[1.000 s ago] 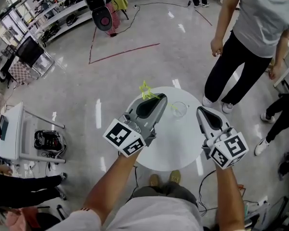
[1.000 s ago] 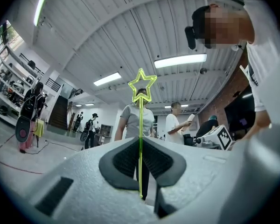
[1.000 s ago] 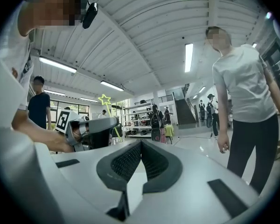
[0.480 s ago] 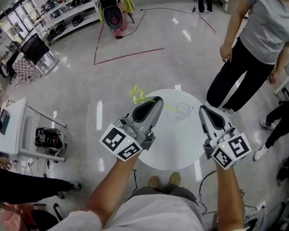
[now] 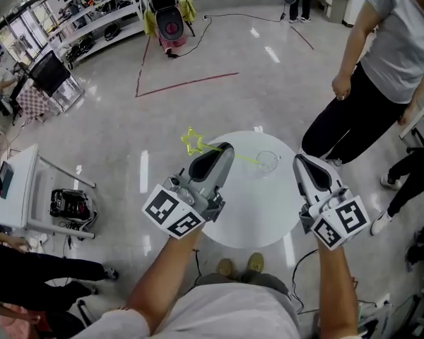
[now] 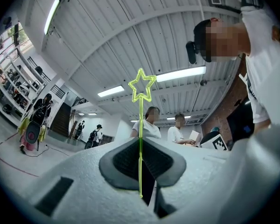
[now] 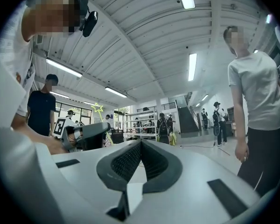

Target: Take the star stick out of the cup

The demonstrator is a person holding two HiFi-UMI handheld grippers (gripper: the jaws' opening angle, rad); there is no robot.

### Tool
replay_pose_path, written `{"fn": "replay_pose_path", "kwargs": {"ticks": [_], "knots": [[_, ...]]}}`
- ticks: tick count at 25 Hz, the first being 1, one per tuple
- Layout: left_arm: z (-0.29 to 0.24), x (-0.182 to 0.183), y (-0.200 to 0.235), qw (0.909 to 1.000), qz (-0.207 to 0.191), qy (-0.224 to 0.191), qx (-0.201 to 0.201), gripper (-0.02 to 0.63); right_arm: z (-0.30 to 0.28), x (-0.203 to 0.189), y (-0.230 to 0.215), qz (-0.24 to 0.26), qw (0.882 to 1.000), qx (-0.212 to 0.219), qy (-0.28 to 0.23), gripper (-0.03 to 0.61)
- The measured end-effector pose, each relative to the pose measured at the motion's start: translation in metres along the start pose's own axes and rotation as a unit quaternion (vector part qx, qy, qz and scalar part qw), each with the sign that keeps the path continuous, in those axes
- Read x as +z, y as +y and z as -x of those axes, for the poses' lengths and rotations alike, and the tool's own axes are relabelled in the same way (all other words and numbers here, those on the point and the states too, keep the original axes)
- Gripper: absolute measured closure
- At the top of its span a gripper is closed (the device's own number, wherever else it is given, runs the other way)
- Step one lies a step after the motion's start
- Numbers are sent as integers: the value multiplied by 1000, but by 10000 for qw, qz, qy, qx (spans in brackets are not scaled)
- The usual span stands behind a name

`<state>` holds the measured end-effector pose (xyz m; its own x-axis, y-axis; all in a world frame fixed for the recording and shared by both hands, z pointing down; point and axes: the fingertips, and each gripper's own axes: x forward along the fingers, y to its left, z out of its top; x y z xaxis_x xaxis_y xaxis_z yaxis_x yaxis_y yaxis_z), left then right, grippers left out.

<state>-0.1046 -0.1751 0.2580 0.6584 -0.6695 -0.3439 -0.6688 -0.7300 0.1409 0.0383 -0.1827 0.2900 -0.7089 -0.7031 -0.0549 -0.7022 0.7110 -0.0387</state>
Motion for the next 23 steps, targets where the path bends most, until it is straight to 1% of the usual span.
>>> {"fn": "replay_pose_path", "kwargs": {"ticks": [3, 12, 23], "knots": [[-4, -2, -2, 10000, -4, 6, 4, 586, 2, -1, -5, -5, 10000, 0, 18, 568], [11, 7, -1, 10000, -17, -27, -9, 586, -1, 1, 12, 31, 10000, 11, 0, 568], [2, 5, -6, 10000, -1, 7, -12, 586, 5, 2, 2, 13, 10000, -47, 25, 568]]}}
